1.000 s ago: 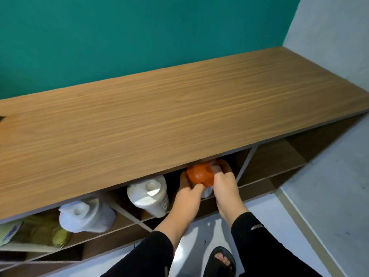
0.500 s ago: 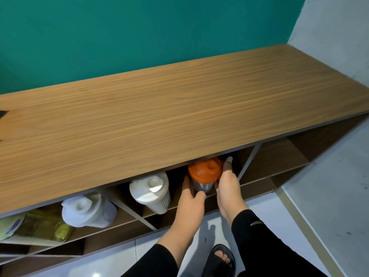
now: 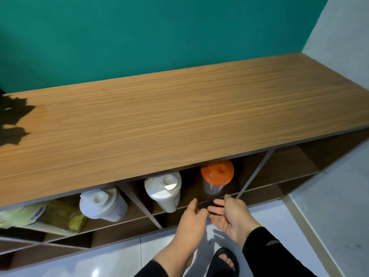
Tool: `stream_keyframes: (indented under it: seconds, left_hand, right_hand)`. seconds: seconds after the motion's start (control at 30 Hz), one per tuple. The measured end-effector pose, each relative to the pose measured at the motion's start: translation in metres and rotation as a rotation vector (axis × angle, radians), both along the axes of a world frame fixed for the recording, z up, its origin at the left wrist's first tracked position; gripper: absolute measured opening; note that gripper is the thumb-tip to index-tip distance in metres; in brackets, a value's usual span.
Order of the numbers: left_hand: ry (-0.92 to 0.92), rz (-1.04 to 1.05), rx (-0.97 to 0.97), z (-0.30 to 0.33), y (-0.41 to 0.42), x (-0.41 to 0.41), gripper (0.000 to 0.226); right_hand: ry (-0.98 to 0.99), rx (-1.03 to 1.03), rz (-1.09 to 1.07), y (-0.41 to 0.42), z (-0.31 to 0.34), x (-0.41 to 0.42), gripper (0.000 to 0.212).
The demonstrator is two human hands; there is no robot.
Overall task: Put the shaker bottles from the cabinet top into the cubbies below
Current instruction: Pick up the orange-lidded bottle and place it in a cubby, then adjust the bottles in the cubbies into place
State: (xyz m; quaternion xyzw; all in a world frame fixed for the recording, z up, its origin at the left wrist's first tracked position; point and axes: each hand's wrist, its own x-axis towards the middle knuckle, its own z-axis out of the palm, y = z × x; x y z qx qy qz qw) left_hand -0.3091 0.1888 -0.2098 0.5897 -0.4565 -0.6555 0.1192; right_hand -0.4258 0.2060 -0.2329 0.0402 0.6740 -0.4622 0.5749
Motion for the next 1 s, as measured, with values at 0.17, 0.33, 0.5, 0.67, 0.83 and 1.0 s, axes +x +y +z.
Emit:
stream_keyframes:
  seconds: [0.17,0.33,0.5,0.67,0.83,1.0]
  left_hand:
    - [-0.068,0.187,0.127,-0.033,0.029,0.057,0.072]
    - [0.102,0.299,-0.031,-0.026,0.011,0.072,0.079]
    - [0.038,0.171,-0.181,-0.023,-0.006,0.078,0.077]
    - [-0.027,0.140,-0.245,-0.014,-0.035,0.079,0.065]
    - [-0.073,0.114,-0.219,-0.014,-0.047,0.074,0.059]
    - [-0.095,0.146,-0.160,-0.011,-0.040,0.072,0.028]
  right_hand:
    - [0.308,-0.016,0.455,-0.011,0.007,0.034,0.025]
    - [0.537,-0.147,0.681,-0.041,0.004,0.052,0.028]
    - [0.610,-0.241,0.811,-0.042,0.012,0.065,0.049]
    - [0.594,-0.265,0.760,-0.037,0.010,0.063,0.055]
    - [0.608,-0.243,0.715,-0.041,0.004,0.061,0.055]
    - [0.607,-0.220,0.719,-0.041,-0.001,0.062,0.047]
